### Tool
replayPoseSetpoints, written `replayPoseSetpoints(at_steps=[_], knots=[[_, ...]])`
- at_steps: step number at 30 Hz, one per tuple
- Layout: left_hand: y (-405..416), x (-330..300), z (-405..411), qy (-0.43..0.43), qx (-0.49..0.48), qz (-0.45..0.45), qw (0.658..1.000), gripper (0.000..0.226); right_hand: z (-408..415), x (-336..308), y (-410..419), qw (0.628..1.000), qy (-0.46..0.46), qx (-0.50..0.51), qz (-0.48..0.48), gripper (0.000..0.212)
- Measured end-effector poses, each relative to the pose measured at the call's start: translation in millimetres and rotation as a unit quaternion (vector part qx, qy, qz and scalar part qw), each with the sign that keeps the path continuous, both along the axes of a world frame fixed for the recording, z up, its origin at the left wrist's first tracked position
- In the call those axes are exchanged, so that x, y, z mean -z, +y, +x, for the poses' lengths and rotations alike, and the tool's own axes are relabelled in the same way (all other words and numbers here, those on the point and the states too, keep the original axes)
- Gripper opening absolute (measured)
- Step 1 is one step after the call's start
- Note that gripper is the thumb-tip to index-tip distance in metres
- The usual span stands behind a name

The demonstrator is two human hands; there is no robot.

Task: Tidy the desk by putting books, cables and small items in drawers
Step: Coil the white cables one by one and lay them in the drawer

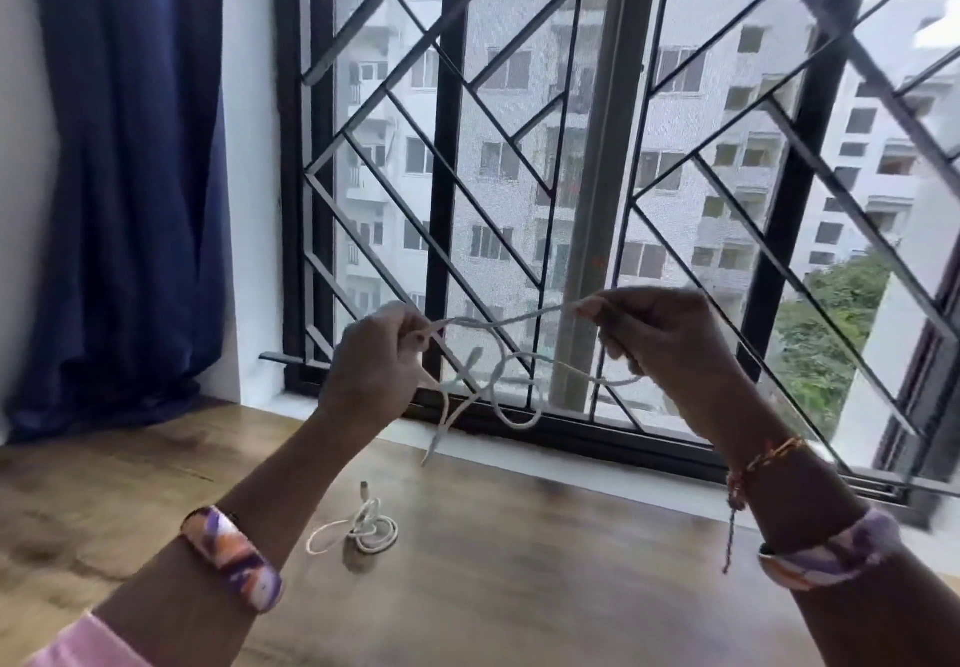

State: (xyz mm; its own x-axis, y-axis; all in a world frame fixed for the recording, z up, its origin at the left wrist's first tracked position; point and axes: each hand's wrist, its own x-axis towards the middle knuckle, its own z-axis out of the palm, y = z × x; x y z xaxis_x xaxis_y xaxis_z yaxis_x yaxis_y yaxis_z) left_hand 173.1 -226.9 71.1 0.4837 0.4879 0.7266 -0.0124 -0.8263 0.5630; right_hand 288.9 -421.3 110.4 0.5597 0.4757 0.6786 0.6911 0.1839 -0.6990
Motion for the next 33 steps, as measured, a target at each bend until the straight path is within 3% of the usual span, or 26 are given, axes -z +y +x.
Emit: replayPoseSetpoints(at_steps=[2,5,7,10,12,14,16,17,19,21,22,24,26,28,30,31,33], knots=[[8,3,-6,-0.006,-0.067,0.089,0.994,0.016,-2,13,3,0.998,-0.053,-0.003,-0.040,0.014],[19,11,-13,0.046,-0.170,0.254,0.951,0.023,-3,25,7,0.994,-0.076,-0.012,-0.079,0.019],[31,11,-19,0.029,-0.204,0.270,0.940,0.021,-3,27,7,0.990,-0.097,-0.002,-0.104,0.020],[44,7,-22,-0.038,-0.209,0.122,0.969,0.013,-7,25,7,0.976,-0.165,0.037,-0.138,0.007],[46,4,-20,-0.075,-0.124,-0.056,0.988,0.009,-7,24,7,0.965,-0.207,0.082,-0.137,0.005],[42,-4,-19,-0.121,-0.004,-0.268,0.956,0.007,-3,26,8,0.958,-0.227,0.120,-0.127,0.008],[40,-11,-20,-0.135,0.060,-0.357,0.922,0.015,2,28,7,0.958,-0.224,0.146,-0.107,0.010],[40,-12,-21,-0.112,0.053,-0.320,0.939,0.020,4,29,5,0.956,-0.227,0.158,-0.098,0.010],[42,-9,-24,-0.034,-0.066,-0.067,0.995,0.029,10,31,0,0.945,-0.249,0.189,-0.097,0.014],[45,-6,-29,-0.007,-0.182,0.188,0.965,0.035,12,33,-5,0.936,-0.259,0.211,-0.109,0.025],[48,-5,-31,-0.007,-0.201,0.259,0.945,0.039,12,35,-7,0.931,-0.267,0.220,-0.112,0.030],[58,-3,-35,-0.004,-0.199,0.308,0.930,0.040,12,38,-12,0.902,-0.329,0.256,-0.110,0.035],[73,-6,-41,-0.012,-0.189,0.313,0.931,0.023,12,39,-21,0.848,-0.412,0.312,-0.116,0.032],[82,-9,-47,-0.040,-0.183,0.281,0.941,0.012,17,44,-30,0.799,-0.472,0.351,-0.128,0.030],[85,-12,-50,-0.075,-0.171,0.219,0.958,0.025,25,51,-37,0.784,-0.481,0.367,-0.139,0.031],[82,-14,-49,-0.083,-0.160,0.158,0.971,0.030,29,54,-39,0.788,-0.470,0.369,-0.147,0.031],[80,-16,-43,-0.074,-0.072,-0.063,0.993,0.023,30,60,-35,0.810,-0.426,0.367,-0.167,0.028]])
